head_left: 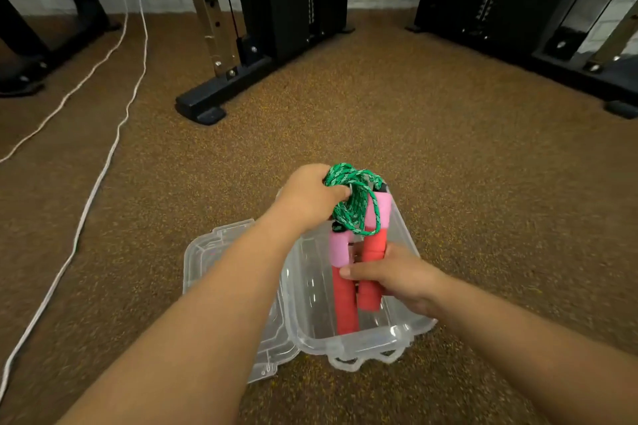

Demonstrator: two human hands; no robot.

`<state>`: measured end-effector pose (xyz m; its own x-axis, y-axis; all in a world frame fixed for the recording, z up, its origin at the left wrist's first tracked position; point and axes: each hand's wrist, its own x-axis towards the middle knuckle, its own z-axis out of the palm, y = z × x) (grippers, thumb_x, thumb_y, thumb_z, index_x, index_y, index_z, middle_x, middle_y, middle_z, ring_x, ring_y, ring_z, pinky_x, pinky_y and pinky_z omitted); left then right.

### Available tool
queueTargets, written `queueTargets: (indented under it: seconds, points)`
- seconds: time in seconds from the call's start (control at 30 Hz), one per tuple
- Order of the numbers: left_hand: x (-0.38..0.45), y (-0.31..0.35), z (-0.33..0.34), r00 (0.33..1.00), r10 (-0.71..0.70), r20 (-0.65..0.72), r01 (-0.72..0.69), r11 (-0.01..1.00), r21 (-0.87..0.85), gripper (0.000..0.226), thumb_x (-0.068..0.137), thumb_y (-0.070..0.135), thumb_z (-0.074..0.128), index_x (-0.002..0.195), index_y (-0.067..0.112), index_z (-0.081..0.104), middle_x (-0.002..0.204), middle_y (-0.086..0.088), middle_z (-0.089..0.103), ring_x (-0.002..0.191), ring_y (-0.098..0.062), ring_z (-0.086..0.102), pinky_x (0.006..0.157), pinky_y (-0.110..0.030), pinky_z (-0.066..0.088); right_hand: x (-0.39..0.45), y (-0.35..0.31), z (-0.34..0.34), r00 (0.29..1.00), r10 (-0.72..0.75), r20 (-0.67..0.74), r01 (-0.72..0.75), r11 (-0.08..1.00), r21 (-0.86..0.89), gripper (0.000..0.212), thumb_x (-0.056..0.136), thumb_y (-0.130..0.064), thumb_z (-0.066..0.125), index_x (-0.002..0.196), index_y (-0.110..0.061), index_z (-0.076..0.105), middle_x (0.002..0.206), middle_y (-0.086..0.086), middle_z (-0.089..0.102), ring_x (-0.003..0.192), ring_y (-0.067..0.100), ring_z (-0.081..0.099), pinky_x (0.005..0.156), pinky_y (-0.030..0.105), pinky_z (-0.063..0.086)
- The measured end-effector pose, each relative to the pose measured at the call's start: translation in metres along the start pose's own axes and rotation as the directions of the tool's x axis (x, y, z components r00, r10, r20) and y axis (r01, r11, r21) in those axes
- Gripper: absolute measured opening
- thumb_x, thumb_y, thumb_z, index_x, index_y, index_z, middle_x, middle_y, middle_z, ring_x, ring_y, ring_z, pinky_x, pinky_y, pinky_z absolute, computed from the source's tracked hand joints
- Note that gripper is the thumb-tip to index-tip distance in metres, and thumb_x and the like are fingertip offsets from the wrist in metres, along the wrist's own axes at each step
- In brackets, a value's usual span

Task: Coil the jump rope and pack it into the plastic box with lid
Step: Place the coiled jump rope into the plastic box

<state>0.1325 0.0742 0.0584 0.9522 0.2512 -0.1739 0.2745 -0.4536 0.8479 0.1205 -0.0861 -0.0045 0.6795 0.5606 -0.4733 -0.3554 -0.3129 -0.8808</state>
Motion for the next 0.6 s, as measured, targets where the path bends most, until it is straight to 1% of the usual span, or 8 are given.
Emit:
queueTargets:
  seconds: [0.07,0.13,0.23,0.27,0.37,0.43,0.5,0.6]
  points:
    - [0.011,-0.012,0.013,0.999,-0.016,-0.041,0.022,0.989,0.145,0.009,0.083,0.016,0.062,0.085,0.008,0.065,0.082,-0.012,0.065,0.077,-0.024,0.057,0.072,-0.034,0.048,0.010,0.002,0.000,0.997,0.067,-0.040,-0.067,0.998,0.006,0.019,0.077,0.003,0.069,0.092,-0.007,0.067,0.078,0.006,0.067,0.064,0.013,0.064,0.060,0.024,0.054]
    - [0.020,-0.022,0.023,0.995,-0.083,-0.045,0.092,0.968,0.232,0.016,0.085,0.016,0.059,0.094,0.005,0.066,0.091,-0.014,0.067,0.082,-0.027,0.059,0.073,-0.033,0.047,0.019,0.004,0.000,0.989,0.105,-0.101,-0.105,0.994,0.009,0.023,0.075,0.011,0.064,0.076,-0.011,0.062,0.070,0.010,0.063,0.054,0.017,0.061,0.056,0.025,0.054]
    - [0.031,-0.042,0.035,0.979,-0.202,-0.008,0.200,0.958,0.208,0.019,0.085,0.012,0.059,0.098,-0.001,0.064,0.103,-0.022,0.067,0.087,-0.030,0.062,0.075,-0.036,0.050,0.033,0.014,0.000,0.982,0.128,-0.142,-0.149,0.978,-0.149,0.022,0.070,0.006,0.067,0.063,-0.013,0.059,0.064,0.013,0.061,0.062,0.027,0.059,0.073,0.044,0.056]
    - [0.033,-0.047,0.036,0.974,-0.226,-0.011,0.223,0.950,0.219,0.019,0.086,0.011,0.058,0.099,-0.001,0.063,0.105,-0.023,0.067,0.091,-0.032,0.063,0.075,-0.037,0.050,0.036,0.017,0.001,0.979,0.148,-0.143,-0.176,0.963,-0.206,0.021,0.072,0.003,0.069,0.065,-0.013,0.057,0.063,0.011,0.060,0.063,0.028,0.059,0.075,0.047,0.055]
    - [0.041,-0.060,0.041,0.964,-0.262,-0.046,0.264,0.918,0.296,0.022,0.089,0.011,0.054,0.106,0.000,0.061,0.109,-0.020,0.066,0.101,-0.035,0.062,0.076,-0.037,0.048,0.047,0.026,0.004,0.969,0.165,-0.183,-0.222,0.908,-0.355,0.022,0.080,-0.009,0.070,0.074,-0.014,0.049,0.065,0.007,0.055,0.061,0.022,0.056,0.065,0.034,0.050]
    - [0.046,-0.065,0.045,0.954,-0.293,-0.061,0.295,0.891,0.346,0.024,0.089,0.010,0.055,0.110,0.000,0.061,0.111,-0.017,0.066,0.103,-0.033,0.062,0.076,-0.036,0.048,0.050,0.029,0.007,0.969,0.147,-0.199,-0.232,0.820,-0.523,0.022,0.081,-0.019,0.070,0.076,-0.015,0.049,0.071,0.004,0.053,0.068,0.019,0.054,0.066,0.030,0.048]
    - [0.049,-0.071,0.049,0.927,-0.370,-0.065,0.368,0.859,0.357,0.025,0.087,0.008,0.057,0.109,-0.001,0.064,0.112,-0.017,0.067,0.102,-0.031,0.064,0.074,-0.034,0.049,0.050,0.029,0.010,0.963,0.183,-0.197,-0.267,0.730,-0.629,0.026,0.082,-0.026,0.070,0.092,-0.013,0.050,0.086,0.007,0.057,0.080,0.021,0.056,0.075,0.031,0.049]
    - [0.050,-0.072,0.053,0.900,-0.435,-0.021,0.424,0.865,0.268,0.029,0.091,0.008,0.052,0.117,-0.003,0.061,0.120,-0.016,0.064,0.109,-0.028,0.062,0.071,-0.031,0.048,0.051,0.029,0.012,0.935,0.265,-0.236,-0.352,0.611,-0.709,0.059,0.082,-0.030,0.069,0.125,-0.006,0.036,0.119,0.013,0.058,0.107,0.028,0.059,0.086,0.035,0.047]
